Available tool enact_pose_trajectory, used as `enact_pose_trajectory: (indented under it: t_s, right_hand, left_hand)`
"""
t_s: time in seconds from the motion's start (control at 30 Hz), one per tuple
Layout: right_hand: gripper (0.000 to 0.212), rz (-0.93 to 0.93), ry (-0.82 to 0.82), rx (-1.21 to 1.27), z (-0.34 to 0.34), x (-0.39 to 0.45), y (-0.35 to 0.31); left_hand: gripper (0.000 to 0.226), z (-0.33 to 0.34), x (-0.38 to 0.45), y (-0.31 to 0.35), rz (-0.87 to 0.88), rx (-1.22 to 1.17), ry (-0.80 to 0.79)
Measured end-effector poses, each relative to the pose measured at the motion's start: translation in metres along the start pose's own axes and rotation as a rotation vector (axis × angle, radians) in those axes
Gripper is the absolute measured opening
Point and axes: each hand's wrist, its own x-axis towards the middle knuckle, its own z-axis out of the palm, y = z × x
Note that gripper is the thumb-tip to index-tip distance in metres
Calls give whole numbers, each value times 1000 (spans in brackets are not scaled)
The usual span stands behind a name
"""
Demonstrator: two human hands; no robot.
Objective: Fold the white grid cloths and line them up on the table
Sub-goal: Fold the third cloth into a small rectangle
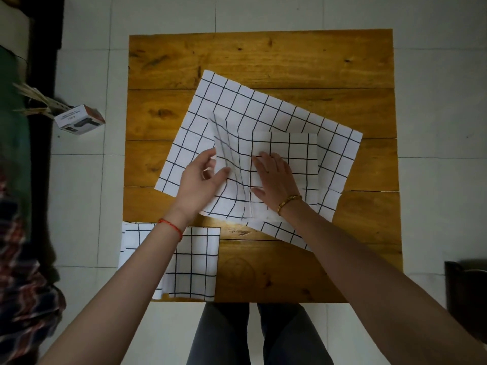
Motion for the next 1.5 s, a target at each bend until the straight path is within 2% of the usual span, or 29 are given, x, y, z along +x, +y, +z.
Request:
enact_pose_trajectory:
  t_s: [0.2, 0.3, 0.37, 0.47, 0.57, 0.63, 0.7, 0.77, 0.9, 1.1, 1.17, 1.27, 1.33, 1.5]
  right_hand:
    - [72, 21, 70, 110, -6, 2, -12]
    - [60, 44, 215, 171, -12, -4, 3]
    - [43, 91, 290, 194, -13, -10, 23]
    - [24, 295, 391, 552, -19, -25, 49]
    - [32, 523, 396, 922, -29, -40, 60]
    - [42, 568, 333, 987, -31, -46, 64]
    - [47, 571, 265, 935, -26, -46, 66]
    - [38, 597, 224, 846, -21, -42, 66]
    - [18, 658, 200, 753, -17, -33, 67]
    - [4, 694, 188, 715, -23, -31, 65]
    - [6, 721, 218, 726, -25, -33, 64]
    - [10, 743, 211, 740, -24, -35, 65]
    - [12, 730, 215, 716, -22, -34, 67]
    - [15, 727, 189, 551, -17, -33, 70]
  left_hand:
    - [48, 34, -2, 10, 215, 140, -125]
    - [47, 56, 0, 3, 232, 148, -123]
    - [46, 71, 1, -1, 230, 127, -129]
    - [45, 91, 1, -2, 213, 113, -145]
    - [46, 108, 1, -2, 176, 109, -194]
    - [51, 115, 1, -6, 136, 101, -256]
    - [55, 118, -1, -9, 87, 92, -327]
    - [52, 116, -3, -11, 69, 120, -352]
    - [37, 95, 1, -19, 210, 278, -229]
    - [50, 58, 29, -32, 331, 532, -71]
    - [58, 52, 40, -34, 368, 667, -100]
    - [68, 50, 54, -37, 437, 898, -232]
    - [73, 54, 58, -35, 410, 1027, -305]
    - [76, 63, 63, -29, 324, 1125, -369]
